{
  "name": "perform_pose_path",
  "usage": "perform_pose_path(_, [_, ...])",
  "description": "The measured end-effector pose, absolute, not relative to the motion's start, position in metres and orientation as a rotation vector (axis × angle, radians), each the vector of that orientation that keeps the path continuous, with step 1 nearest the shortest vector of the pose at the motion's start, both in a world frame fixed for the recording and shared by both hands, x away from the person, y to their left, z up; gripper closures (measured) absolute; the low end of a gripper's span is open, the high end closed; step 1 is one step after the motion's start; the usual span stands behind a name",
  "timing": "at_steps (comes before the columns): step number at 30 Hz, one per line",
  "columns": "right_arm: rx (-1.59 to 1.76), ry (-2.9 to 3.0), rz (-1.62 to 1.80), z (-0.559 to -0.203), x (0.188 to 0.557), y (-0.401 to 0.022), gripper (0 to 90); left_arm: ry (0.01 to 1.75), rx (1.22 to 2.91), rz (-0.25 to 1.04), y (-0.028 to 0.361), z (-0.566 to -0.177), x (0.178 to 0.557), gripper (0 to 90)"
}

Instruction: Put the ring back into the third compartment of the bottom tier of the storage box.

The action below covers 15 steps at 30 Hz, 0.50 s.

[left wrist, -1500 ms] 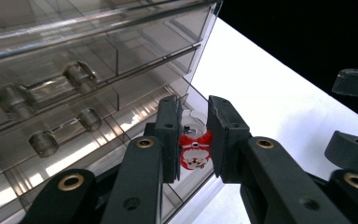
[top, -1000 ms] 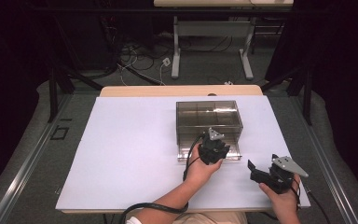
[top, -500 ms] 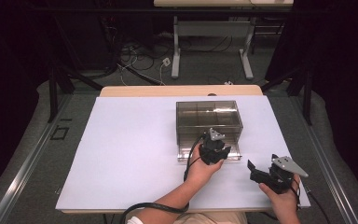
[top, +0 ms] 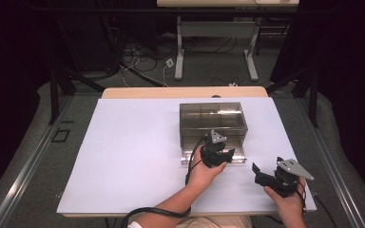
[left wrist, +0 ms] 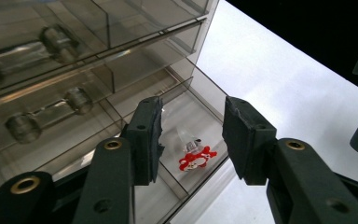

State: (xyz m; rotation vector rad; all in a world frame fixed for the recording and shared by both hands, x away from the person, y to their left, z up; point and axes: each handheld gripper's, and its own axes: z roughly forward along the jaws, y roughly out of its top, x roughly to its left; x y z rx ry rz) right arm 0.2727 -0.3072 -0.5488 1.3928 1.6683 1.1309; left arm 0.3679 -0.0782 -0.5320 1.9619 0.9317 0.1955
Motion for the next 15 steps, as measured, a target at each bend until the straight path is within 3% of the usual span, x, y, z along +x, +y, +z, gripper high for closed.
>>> perform_pose_path(15, [1.391,1.671,1.125,-0.5494,0.2729,-0.3069,5.2,0.888,1.958,0.261,-0.0726,-0.5234,0.3578,45.3])
